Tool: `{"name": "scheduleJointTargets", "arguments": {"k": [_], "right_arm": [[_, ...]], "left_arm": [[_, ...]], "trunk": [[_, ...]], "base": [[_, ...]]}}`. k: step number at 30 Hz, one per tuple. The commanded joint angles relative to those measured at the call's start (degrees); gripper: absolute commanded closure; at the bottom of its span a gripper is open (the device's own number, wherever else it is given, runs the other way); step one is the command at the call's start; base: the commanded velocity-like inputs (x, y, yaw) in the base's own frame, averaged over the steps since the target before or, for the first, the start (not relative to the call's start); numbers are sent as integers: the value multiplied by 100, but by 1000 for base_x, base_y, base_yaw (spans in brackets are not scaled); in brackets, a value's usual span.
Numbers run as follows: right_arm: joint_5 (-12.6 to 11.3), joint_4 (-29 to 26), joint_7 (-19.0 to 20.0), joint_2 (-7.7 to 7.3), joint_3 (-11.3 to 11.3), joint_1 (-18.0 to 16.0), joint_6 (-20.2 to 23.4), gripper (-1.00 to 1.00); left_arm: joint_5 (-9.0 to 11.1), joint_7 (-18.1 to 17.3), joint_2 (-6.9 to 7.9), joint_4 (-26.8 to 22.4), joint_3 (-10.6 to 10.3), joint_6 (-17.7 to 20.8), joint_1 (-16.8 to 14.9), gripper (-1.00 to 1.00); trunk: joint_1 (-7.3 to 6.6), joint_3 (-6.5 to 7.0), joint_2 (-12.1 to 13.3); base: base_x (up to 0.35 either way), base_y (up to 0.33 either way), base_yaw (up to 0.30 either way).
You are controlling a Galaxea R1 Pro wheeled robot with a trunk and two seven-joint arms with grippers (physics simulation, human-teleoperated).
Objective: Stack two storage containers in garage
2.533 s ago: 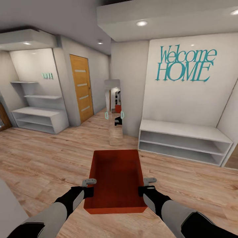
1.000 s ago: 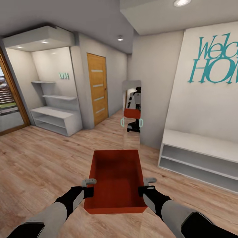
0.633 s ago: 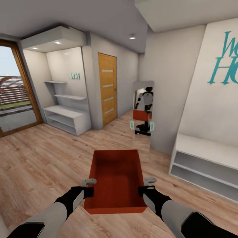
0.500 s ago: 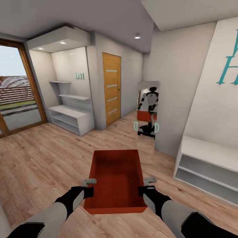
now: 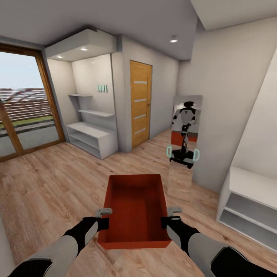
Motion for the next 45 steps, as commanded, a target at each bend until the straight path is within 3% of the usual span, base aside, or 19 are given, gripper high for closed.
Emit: {"name": "scheduleJointTargets", "arguments": {"k": [1,10,26,45], "right_arm": [[-151,-13,10,2,187,-1,38,100],[-151,-13,9,6,190,-1,38,100],[-151,-13,12,1,196,-1,38,100],[-151,-13,15,1,196,-1,38,100]], "left_arm": [[-131,61,-2,-23,46,35,-4,100],[-131,61,-2,-23,46,35,-4,100],[-131,61,-2,-23,46,35,-4,100],[-131,61,-2,-23,45,35,-4,100]], "trunk": [[6,-10,-11],[6,-10,-11],[6,-10,-11],[6,-10,-11]], "base": [[323,0,5],[323,0,15],[323,0,242],[323,0,13]]}}
